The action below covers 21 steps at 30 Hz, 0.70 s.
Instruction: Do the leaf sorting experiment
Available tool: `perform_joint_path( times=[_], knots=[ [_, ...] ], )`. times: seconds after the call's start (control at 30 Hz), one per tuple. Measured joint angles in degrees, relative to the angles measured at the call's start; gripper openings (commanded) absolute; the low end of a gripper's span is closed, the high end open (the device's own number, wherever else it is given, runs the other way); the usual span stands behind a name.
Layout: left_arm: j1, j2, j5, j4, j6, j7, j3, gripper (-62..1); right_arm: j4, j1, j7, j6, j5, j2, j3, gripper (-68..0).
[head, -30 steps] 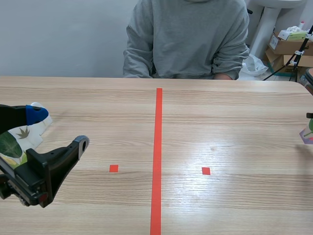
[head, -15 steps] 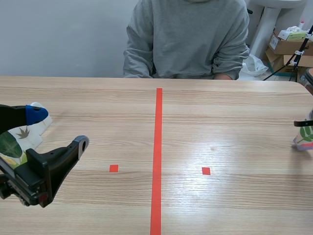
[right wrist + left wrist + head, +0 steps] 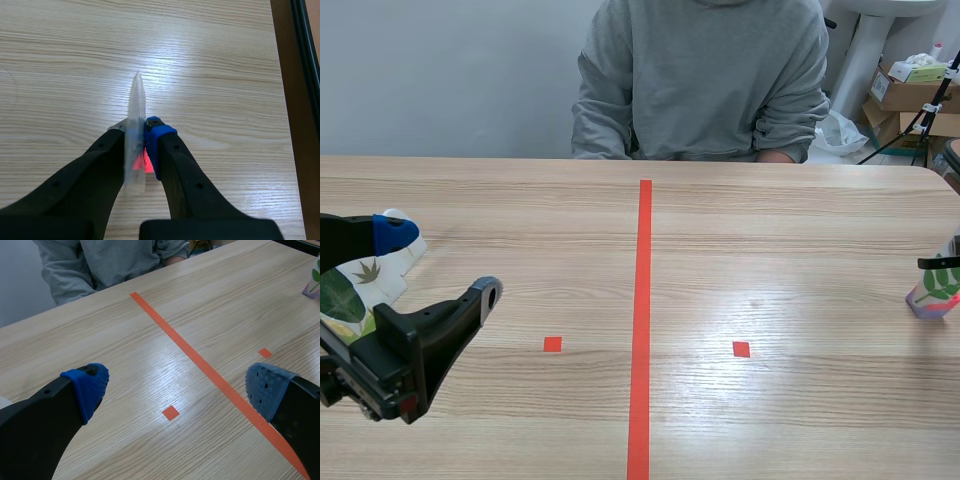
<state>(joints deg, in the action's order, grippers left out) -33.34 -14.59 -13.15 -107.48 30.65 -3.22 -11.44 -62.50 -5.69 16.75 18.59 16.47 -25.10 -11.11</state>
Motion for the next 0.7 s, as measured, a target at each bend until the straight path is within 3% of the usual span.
perform_joint_path(
  times=[0.13,0.33,0.4,0.53,0.57,0.7],
  knots=[
    [0.0,0.0,0.0,0.0,0.0,0.0,0.0,-2.4,0.0,0.0,0.0,0.0,0.0,0.0,0.0,-64.0],
    [0.0,0.0,0.0,0.0,0.0,0.0,0.0,-2.4,0.0,0.0,0.0,0.0,-0.2,0.0,0.0,-47.5],
    [0.0,0.0,0.0,0.0,0.0,0.0,0.0,-2.4,0.0,0.0,0.0,0.0,-0.9,0.0,0.0,-40.1],
    [0.0,0.0,0.0,0.0,0.0,0.0,0.0,-2.4,0.0,0.0,0.1,0.0,-2.0,0.0,0.0,-13.5],
    [0.0,0.0,0.0,0.0,0.0,0.0,0.0,-2.4,0.0,0.0,0.3,0.0,-1.9,0.0,0.0,-10.5],
    [0.0,0.0,0.0,0.0,0.0,0.0,0.0,-2.4,0.0,0.0,3.0,0.0,-1.2,0.0,0.0,-10.6]
  ],
)
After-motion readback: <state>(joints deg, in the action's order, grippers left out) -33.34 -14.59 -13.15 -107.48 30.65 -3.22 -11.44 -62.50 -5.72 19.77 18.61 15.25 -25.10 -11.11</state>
